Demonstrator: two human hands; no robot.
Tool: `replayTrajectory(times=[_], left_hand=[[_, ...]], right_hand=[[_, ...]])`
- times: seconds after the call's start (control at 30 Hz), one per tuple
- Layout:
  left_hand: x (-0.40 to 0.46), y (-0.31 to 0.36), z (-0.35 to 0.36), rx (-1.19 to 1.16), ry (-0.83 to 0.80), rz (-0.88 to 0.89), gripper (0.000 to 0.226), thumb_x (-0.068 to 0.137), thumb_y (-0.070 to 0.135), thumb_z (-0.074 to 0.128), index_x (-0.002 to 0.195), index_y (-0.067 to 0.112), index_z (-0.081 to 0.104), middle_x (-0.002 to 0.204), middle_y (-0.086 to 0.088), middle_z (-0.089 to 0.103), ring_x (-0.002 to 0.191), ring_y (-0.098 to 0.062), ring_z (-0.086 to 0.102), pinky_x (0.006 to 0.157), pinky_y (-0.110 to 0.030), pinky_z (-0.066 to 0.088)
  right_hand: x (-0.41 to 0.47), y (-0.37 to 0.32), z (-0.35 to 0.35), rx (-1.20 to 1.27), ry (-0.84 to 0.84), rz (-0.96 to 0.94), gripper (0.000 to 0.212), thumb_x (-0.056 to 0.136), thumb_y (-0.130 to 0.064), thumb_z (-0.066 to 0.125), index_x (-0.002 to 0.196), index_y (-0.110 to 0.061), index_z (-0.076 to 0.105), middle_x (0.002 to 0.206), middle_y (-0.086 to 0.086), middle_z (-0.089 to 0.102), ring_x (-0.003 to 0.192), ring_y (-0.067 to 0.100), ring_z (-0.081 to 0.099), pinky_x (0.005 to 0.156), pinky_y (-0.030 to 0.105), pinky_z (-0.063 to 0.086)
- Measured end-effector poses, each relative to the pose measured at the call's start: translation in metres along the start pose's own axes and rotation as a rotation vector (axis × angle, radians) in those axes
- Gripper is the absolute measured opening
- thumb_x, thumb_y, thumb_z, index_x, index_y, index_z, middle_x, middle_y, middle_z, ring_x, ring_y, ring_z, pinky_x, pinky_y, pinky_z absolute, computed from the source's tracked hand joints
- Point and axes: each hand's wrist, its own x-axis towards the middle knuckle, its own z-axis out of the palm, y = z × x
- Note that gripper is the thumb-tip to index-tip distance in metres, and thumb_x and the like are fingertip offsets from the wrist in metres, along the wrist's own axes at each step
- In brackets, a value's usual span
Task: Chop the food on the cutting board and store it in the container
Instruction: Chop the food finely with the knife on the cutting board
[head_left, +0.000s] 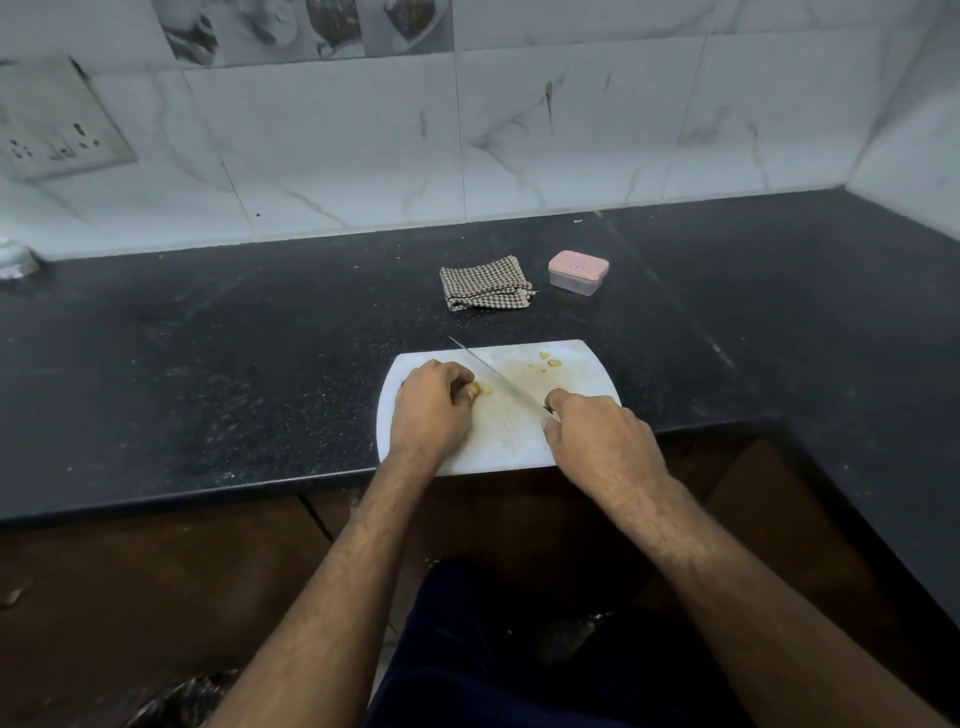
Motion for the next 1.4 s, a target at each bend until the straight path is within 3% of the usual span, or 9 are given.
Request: replayTrajectory(times=[0.2, 0.37, 0.5, 0.6, 0.8, 0.97, 1.17, 1.33, 1.4], left_hand=[[0.002, 0.012, 0.001, 0.228, -0.041, 0.087, 0.035, 0.095, 0.038, 0.064, 0.127, 0.026, 0.071, 0.127, 0.0, 0.062, 0.118, -0.022, 0.055, 0.099, -0.042, 0.044], [0.012, 0.019, 0.01, 0.329, -0.065, 0.134, 0.018, 0.096, 0.024, 0.063, 0.098, 0.027, 0.08, 0.11, 0.004, 0.067, 0.104, -0.02, 0.059, 0.088, -0.038, 0.045], [0.019, 0.024, 0.015, 0.316, -0.027, 0.15, 0.013, 0.095, 0.022, 0.067, 0.093, 0.026, 0.08, 0.103, 0.005, 0.071, 0.098, -0.017, 0.06, 0.087, -0.037, 0.05], [0.025, 0.034, 0.018, 0.244, -0.029, 0.17, 0.014, 0.095, 0.021, 0.068, 0.094, 0.025, 0.081, 0.095, 0.007, 0.073, 0.094, -0.016, 0.063, 0.084, -0.036, 0.051], [0.049, 0.064, 0.037, -0.137, -0.136, 0.014, 0.007, 0.092, 0.019, 0.075, 0.097, 0.02, 0.08, 0.096, 0.005, 0.076, 0.094, -0.012, 0.069, 0.089, -0.032, 0.056], [0.053, 0.067, 0.043, -0.213, -0.119, -0.018, 0.02, 0.096, 0.004, 0.063, 0.096, 0.016, 0.078, 0.095, 0.002, 0.076, 0.094, -0.009, 0.068, 0.095, -0.032, 0.056], [0.037, 0.049, 0.023, -0.208, -0.081, -0.016, 0.019, 0.098, 0.005, 0.063, 0.102, 0.017, 0.077, 0.097, 0.006, 0.075, 0.095, -0.006, 0.067, 0.095, -0.03, 0.055], [0.02, 0.027, -0.005, -0.303, -0.056, -0.113, 0.013, 0.097, 0.016, 0.07, 0.108, 0.017, 0.076, 0.096, 0.007, 0.073, 0.079, -0.008, 0.073, 0.075, -0.034, 0.065], [0.013, 0.019, -0.016, -0.323, -0.048, -0.145, 0.011, 0.097, 0.018, 0.071, 0.106, 0.013, 0.073, 0.098, 0.004, 0.071, 0.069, 0.0, 0.072, 0.068, -0.02, 0.06]], right_hand=[[-0.002, 0.004, 0.0, 0.114, 0.006, 0.042, 0.03, 0.105, -0.035, 0.042, 0.128, -0.022, 0.055, 0.106, 0.005, 0.066, 0.083, 0.022, 0.049, 0.072, 0.035, 0.041], [0.0, 0.007, -0.007, 0.146, 0.016, 0.038, 0.032, 0.105, -0.037, 0.045, 0.131, -0.022, 0.056, 0.111, 0.004, 0.067, 0.101, 0.024, 0.061, 0.081, 0.038, 0.049], [0.002, 0.015, -0.009, 0.169, 0.003, 0.064, 0.032, 0.105, -0.037, 0.044, 0.131, -0.023, 0.056, 0.111, 0.005, 0.065, 0.1, 0.024, 0.06, 0.082, 0.039, 0.05], [0.003, 0.025, -0.013, 0.207, 0.006, 0.1, 0.031, 0.105, -0.037, 0.045, 0.128, -0.022, 0.058, 0.109, 0.004, 0.065, 0.092, 0.022, 0.055, 0.078, 0.036, 0.048], [0.002, 0.056, -0.024, 0.269, 0.042, 0.168, 0.024, 0.104, -0.035, 0.047, 0.118, -0.021, 0.06, 0.102, -0.001, 0.064, 0.089, 0.018, 0.059, 0.074, 0.034, 0.049], [0.005, 0.069, -0.026, 0.257, 0.057, 0.194, 0.019, 0.104, -0.032, 0.045, 0.105, -0.021, 0.06, 0.097, 0.0, 0.066, 0.084, 0.018, 0.062, 0.077, 0.04, 0.057], [0.011, 0.053, -0.022, 0.25, 0.025, 0.146, 0.023, 0.103, -0.033, 0.047, 0.114, -0.019, 0.061, 0.097, -0.001, 0.063, 0.087, 0.019, 0.062, 0.075, 0.038, 0.054], [0.014, 0.037, -0.013, 0.252, -0.005, 0.107, 0.026, 0.103, -0.033, 0.047, 0.119, -0.019, 0.062, 0.097, 0.0, 0.061, 0.087, 0.019, 0.06, 0.072, 0.034, 0.05], [0.015, 0.03, -0.01, 0.252, -0.014, 0.087, 0.027, 0.104, -0.032, 0.047, 0.122, -0.019, 0.061, 0.095, -0.001, 0.057, 0.086, 0.018, 0.058, 0.072, 0.032, 0.048]])
